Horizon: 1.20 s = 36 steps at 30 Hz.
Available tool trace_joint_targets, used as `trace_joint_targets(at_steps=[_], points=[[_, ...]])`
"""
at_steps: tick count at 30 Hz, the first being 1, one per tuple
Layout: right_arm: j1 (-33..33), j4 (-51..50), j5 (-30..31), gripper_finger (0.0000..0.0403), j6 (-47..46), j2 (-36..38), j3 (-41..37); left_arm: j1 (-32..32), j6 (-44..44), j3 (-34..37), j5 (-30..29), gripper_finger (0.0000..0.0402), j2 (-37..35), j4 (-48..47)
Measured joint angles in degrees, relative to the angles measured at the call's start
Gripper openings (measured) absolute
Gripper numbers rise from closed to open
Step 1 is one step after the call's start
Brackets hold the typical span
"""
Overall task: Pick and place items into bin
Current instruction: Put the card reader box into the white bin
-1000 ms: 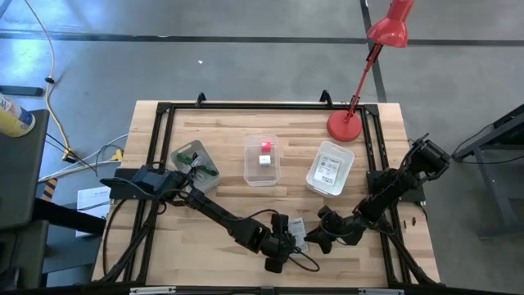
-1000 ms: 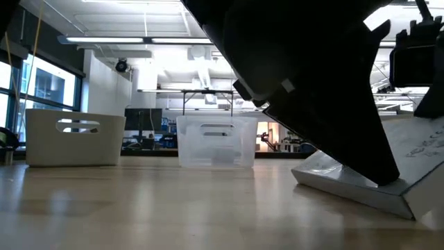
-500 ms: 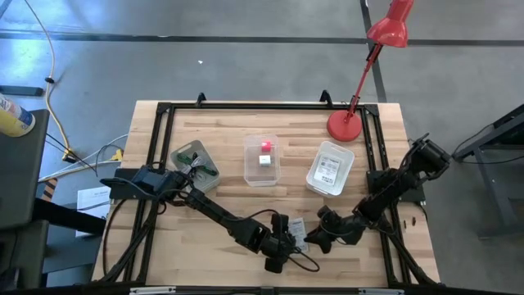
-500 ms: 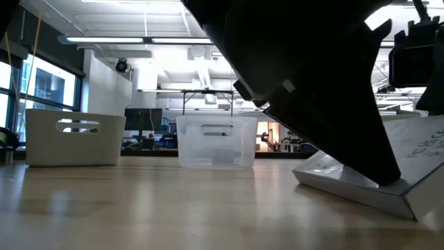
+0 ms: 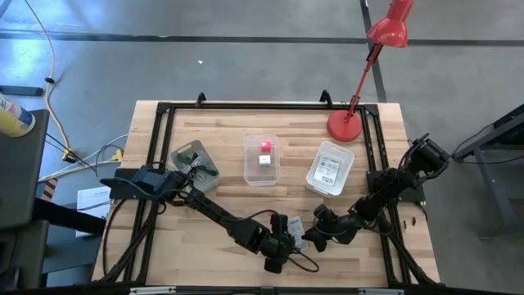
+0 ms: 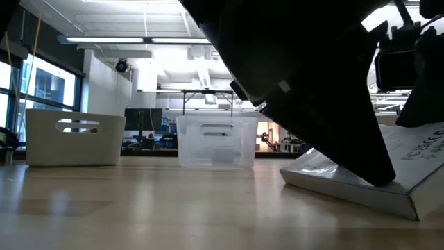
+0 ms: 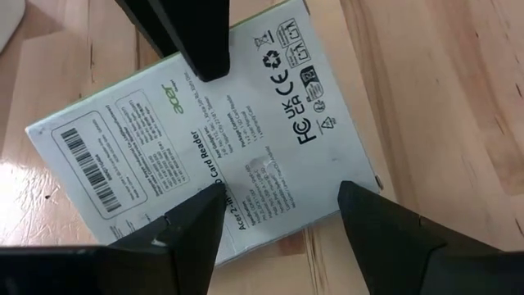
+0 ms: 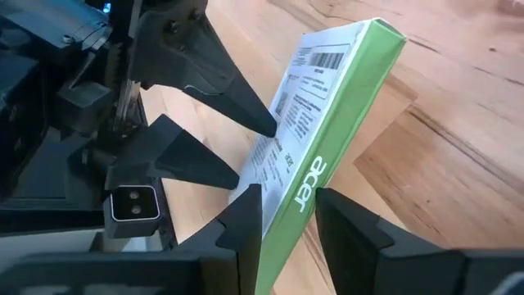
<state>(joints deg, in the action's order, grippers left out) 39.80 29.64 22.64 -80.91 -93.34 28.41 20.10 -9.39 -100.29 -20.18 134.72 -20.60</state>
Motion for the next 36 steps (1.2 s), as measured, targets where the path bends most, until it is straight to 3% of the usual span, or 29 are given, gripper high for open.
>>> trace_joint_targets(at_steps=[14, 24, 36], points=[[-0.01, 0.15, 0.30, 0.0097, 0.73, 0.00, 1.24, 0.33, 0.46, 0.02, -1.09, 0.0232, -0.01, -0.20], [0.27, -2.72, 0.82, 0.0032, 0.77, -0.02, 2.03, 0.52, 0.73, 0.02, -1.10, 0.0232, -0.02, -0.43], [1.27, -3.93, 5.16, 0.0026, 2.11, -0.07, 2.09, 1.66, 6.52, -0.02, -4.32, 0.0232, -0.42, -0.95]])
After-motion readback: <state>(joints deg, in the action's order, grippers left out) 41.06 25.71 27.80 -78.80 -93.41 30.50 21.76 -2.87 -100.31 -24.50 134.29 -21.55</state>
